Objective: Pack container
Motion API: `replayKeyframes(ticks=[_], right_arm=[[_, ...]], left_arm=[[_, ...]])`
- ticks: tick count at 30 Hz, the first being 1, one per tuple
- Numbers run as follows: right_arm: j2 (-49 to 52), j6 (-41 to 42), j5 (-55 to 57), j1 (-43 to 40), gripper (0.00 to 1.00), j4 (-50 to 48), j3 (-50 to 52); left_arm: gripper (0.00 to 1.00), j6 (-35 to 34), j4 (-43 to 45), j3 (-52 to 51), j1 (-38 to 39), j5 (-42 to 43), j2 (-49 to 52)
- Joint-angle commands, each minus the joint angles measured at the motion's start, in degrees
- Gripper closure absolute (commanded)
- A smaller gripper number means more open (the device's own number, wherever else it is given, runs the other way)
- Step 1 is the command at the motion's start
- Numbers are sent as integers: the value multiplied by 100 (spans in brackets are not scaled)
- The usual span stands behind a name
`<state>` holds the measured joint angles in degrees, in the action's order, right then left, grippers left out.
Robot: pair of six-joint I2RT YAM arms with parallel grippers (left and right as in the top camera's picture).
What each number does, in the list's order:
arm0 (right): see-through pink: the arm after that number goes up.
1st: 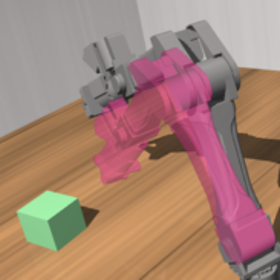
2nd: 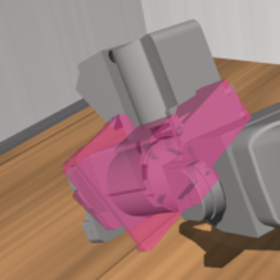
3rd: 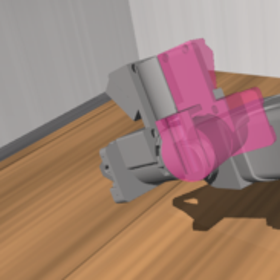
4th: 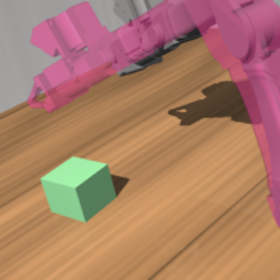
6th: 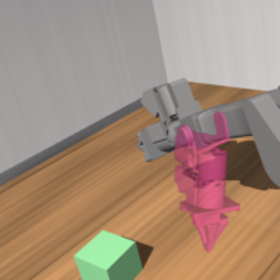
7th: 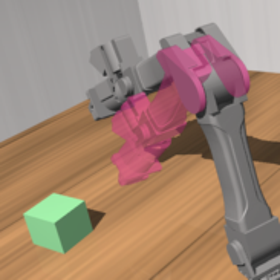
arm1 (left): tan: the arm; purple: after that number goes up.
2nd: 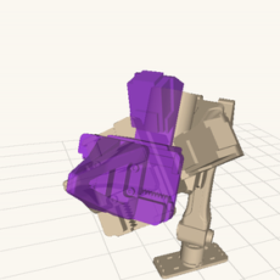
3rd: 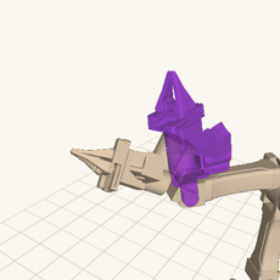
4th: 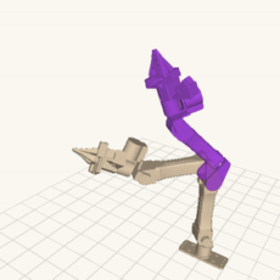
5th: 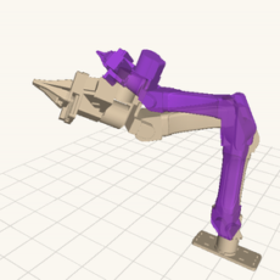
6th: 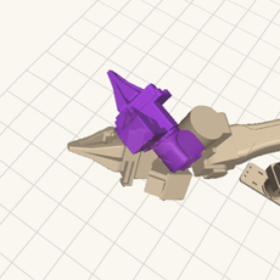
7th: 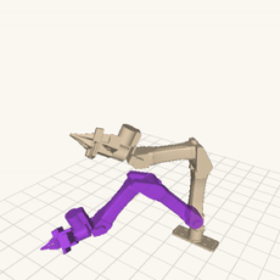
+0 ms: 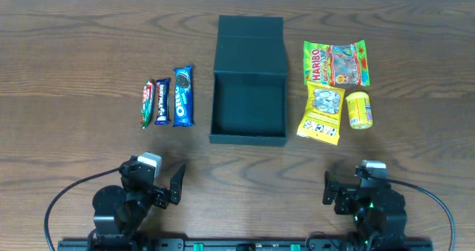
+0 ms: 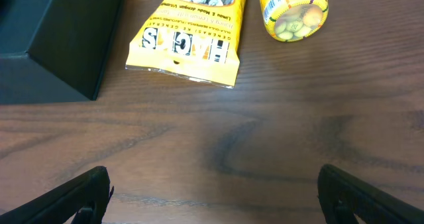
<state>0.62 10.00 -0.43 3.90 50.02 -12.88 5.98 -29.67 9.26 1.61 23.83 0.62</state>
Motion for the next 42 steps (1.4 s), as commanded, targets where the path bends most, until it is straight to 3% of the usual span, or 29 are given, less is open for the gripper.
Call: replayKeyframes(ticks=[1, 25, 27, 31, 34, 36, 39, 42], right_arm=[[-31, 22, -2, 4, 1, 4, 42], [-31, 61, -212, 4, 1, -164, 42], [-31, 688, -459, 4, 1, -481, 42], [-31, 3252, -1718, 4, 1, -688, 44], [-31, 3543, -1764, 4, 1, -841, 46], [-22, 3289, -1908, 4, 1, -1410, 46], [566, 2983, -1943, 4, 1, -2559, -35], [2605, 2164, -1615, 2, 1, -3244, -802]], left_arm=[[5, -44, 11, -98, -13, 79, -42], [5, -44, 11, -98, -13, 79, -42], [5, -44, 11, -98, -13, 79, -42], [5, -44, 11, -98, -13, 79, -42], [5, -44, 11, -98, -13, 79, -42], [5, -44, 11, -98, -13, 79, -42], [5, -44, 11, -98, -13, 79, -42], [5, -44, 11, -98, -13, 79, -42]])
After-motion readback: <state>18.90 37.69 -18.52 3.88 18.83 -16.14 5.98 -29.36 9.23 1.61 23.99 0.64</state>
